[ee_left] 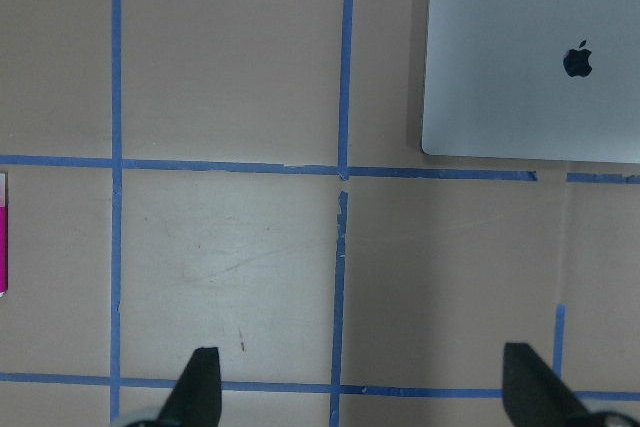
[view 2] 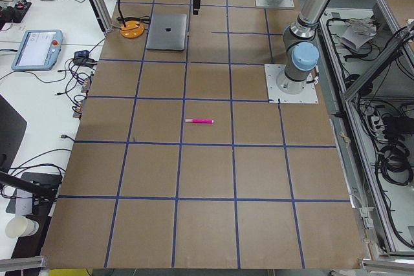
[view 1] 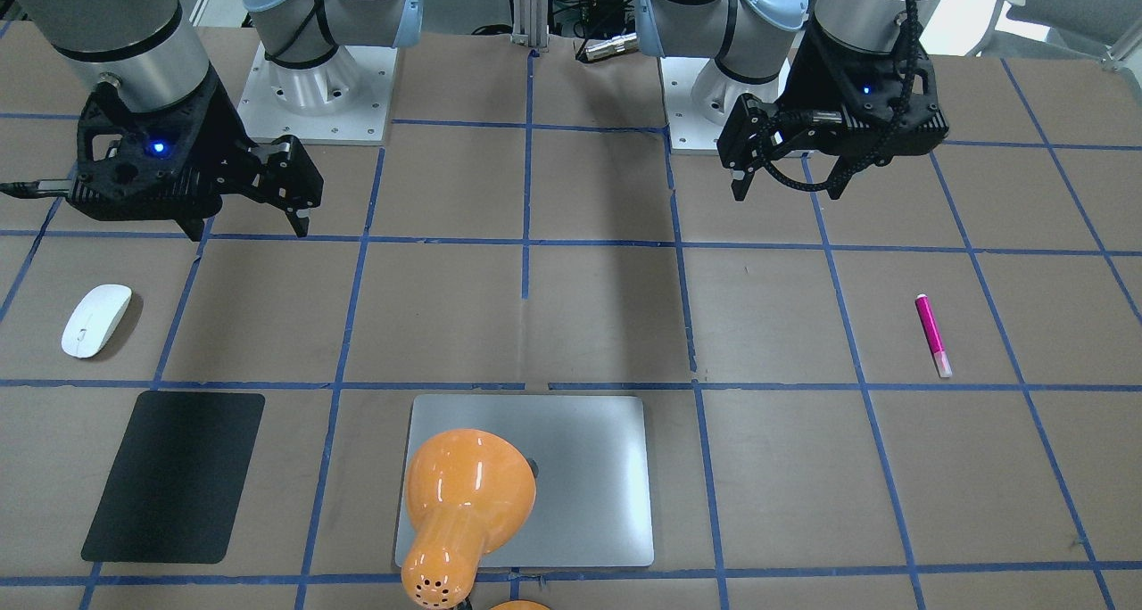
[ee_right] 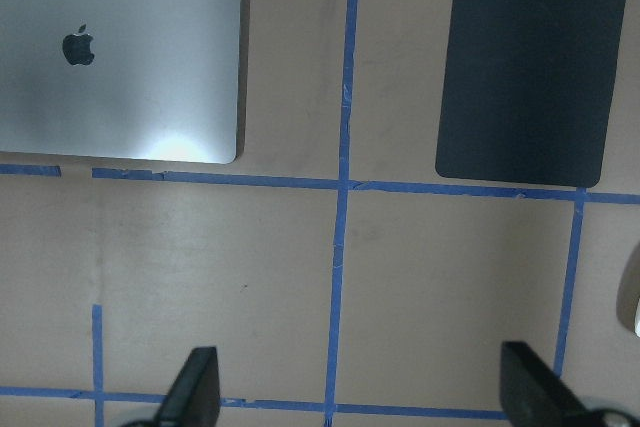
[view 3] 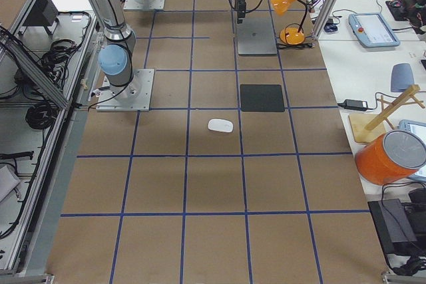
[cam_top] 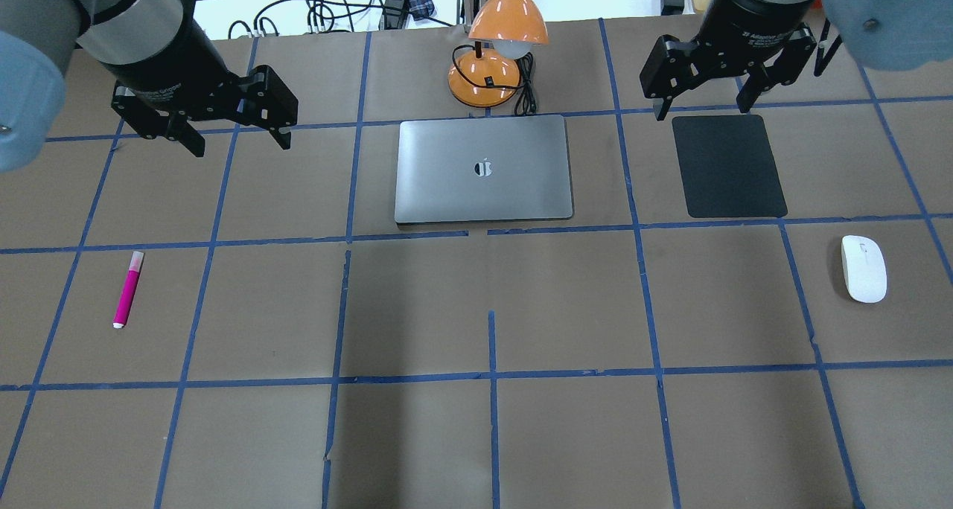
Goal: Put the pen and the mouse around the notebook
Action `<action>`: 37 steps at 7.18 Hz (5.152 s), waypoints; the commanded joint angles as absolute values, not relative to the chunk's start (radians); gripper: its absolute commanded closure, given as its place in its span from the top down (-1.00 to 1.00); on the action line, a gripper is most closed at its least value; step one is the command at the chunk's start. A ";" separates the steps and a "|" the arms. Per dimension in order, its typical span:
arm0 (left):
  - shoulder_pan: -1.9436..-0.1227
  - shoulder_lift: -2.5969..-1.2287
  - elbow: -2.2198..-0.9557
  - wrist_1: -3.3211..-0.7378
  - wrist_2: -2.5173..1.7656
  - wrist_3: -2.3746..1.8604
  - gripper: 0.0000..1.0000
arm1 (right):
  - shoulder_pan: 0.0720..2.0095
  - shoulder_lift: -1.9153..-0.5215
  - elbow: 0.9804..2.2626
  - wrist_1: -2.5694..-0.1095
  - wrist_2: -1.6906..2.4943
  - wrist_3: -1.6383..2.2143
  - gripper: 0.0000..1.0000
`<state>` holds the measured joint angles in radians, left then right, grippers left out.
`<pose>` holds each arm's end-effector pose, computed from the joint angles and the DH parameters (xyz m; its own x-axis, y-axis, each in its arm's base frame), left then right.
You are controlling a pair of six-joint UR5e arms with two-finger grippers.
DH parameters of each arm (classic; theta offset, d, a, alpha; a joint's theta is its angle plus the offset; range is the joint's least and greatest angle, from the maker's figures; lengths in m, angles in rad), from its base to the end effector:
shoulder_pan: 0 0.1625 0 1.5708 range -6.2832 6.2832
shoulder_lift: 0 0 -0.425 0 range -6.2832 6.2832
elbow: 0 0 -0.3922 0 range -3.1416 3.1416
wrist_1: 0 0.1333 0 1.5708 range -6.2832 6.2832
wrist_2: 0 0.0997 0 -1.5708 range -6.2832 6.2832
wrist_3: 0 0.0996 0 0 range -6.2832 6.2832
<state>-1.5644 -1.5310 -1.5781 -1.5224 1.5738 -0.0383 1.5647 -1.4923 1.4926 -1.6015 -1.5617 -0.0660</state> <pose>-0.1299 -0.4833 0.5087 -0.9990 -0.0448 0.0001 -0.0447 0.9957 -0.0809 0.1310 -0.5290 0.4896 -0.9982 -0.0601 -0.0071 -0.0599 0.9977 -0.0309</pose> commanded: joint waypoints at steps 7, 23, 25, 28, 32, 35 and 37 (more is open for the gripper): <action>-1.305 -1.548 -1.718 -1.485 1.646 0.278 1.00 | 1.559 -1.483 1.500 -1.603 -1.565 -0.083 1.00; -0.908 -1.944 -2.006 -0.804 1.644 0.690 -1.00 | 0.937 -1.210 1.980 -2.189 -1.713 -0.562 1.00; -0.922 -1.916 -2.005 -0.822 1.644 0.660 -1.00 | 0.937 -1.209 1.979 -2.201 -1.712 -0.566 0.93; -1.104 -1.810 -2.002 -0.951 1.596 0.143 -1.00 | 0.937 -1.206 1.974 -2.221 -1.713 -0.561 -0.32; -1.545 -1.798 -1.994 -0.956 1.588 -0.699 -1.00 | 1.105 -1.237 1.745 -1.995 -1.633 -0.412 -0.45; -1.848 -1.845 -1.935 -0.927 1.574 -1.328 -1.00 | 1.317 -1.044 1.493 -1.945 -1.581 -0.261 -0.43; -1.955 -1.917 -1.859 -0.922 1.557 -1.623 -1.00 | 1.318 -0.956 1.468 -1.953 -1.592 -0.302 -0.41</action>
<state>-1.8813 -1.8732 -1.9020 -0.9265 1.5685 -1.4446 1.3085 -1.0086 1.4926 -1.9453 -1.5858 -0.2826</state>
